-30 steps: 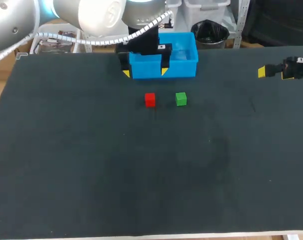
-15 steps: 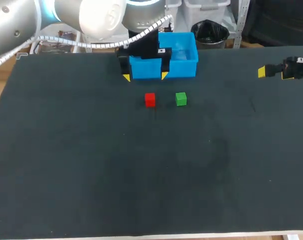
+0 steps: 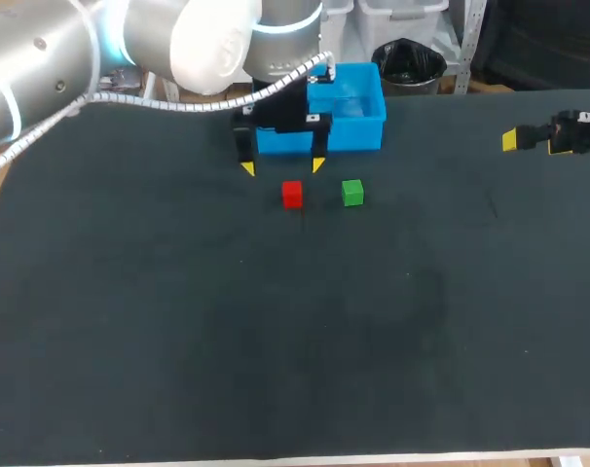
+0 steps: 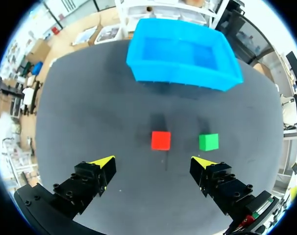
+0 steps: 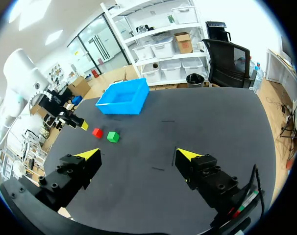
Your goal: Use the left arm to pick the red cube and place it into the blue plastic box first, then use the right arm to grasp the green cube and put it into the same blue plastic box after the first action is fully finished.
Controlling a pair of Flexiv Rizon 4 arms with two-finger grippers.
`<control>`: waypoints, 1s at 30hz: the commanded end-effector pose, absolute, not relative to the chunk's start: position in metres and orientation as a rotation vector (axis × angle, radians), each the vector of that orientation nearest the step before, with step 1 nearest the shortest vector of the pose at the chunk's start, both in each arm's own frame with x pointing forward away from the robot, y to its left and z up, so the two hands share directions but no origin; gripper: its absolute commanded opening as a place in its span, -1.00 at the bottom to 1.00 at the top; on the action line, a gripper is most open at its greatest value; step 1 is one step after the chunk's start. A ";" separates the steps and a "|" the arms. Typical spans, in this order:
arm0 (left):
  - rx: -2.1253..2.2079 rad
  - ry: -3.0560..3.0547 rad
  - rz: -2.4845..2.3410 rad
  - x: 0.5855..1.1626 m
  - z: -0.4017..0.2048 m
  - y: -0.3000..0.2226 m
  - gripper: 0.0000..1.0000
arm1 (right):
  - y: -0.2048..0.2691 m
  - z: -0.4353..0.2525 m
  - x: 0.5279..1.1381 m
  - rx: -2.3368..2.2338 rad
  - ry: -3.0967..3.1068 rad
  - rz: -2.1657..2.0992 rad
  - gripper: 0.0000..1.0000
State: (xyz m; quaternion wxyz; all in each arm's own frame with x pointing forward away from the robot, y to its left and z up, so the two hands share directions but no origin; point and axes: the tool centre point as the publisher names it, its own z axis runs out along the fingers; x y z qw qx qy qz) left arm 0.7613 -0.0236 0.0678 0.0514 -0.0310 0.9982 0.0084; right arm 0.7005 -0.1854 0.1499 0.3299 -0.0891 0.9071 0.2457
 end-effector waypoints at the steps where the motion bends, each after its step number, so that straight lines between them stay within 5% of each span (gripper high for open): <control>1: -0.101 3.087 0.050 0.775 0.055 -0.031 1.00 | -0.186 0.150 0.700 -0.233 2.373 0.641 1.00; 30: -0.065 3.124 0.008 0.777 0.008 -0.024 1.00 | -0.186 0.150 0.700 -0.233 2.373 0.641 1.00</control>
